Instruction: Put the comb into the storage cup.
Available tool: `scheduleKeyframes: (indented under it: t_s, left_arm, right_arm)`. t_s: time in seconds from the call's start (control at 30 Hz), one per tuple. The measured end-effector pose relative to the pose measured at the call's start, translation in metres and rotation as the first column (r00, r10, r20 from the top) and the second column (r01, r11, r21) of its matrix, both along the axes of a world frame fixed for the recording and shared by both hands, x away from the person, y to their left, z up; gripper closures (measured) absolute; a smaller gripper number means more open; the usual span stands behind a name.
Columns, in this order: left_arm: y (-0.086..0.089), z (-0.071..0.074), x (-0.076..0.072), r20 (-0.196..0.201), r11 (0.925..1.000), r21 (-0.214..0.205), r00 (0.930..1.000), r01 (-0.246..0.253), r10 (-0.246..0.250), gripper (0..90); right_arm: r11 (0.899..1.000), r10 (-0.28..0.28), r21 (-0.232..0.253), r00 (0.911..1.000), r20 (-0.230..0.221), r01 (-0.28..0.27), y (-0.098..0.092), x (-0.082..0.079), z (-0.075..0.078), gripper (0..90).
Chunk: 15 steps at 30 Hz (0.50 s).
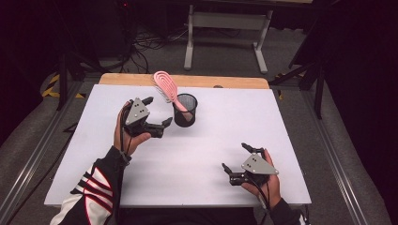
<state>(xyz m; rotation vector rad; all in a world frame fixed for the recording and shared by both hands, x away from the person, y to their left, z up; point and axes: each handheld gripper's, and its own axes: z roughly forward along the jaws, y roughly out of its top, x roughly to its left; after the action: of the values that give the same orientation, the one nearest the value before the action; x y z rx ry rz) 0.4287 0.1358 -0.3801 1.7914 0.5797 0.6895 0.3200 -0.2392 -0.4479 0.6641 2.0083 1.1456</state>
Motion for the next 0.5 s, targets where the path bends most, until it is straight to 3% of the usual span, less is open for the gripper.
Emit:
scheduleKeyframes:
  t_s: [0.3, 0.5]
  left_arm:
    - [-0.005, -0.003, -0.009, 0.016, 0.9995, 0.013, 0.9995, 0.028, -0.029, 5.2]
    - [-0.006, -0.001, -0.018, 0.030, 0.9987, -0.005, 0.9983, 0.051, -0.051, 5.4]
  right_arm:
    - [1.000, -0.001, 0.000, 1.0000, 0.001, 0.001, 0.000, 0.000, 0.000, 6.9]
    - [1.000, 0.001, 0.000, 1.0000, 0.002, -0.001, 0.000, 0.000, 0.000, 6.9]
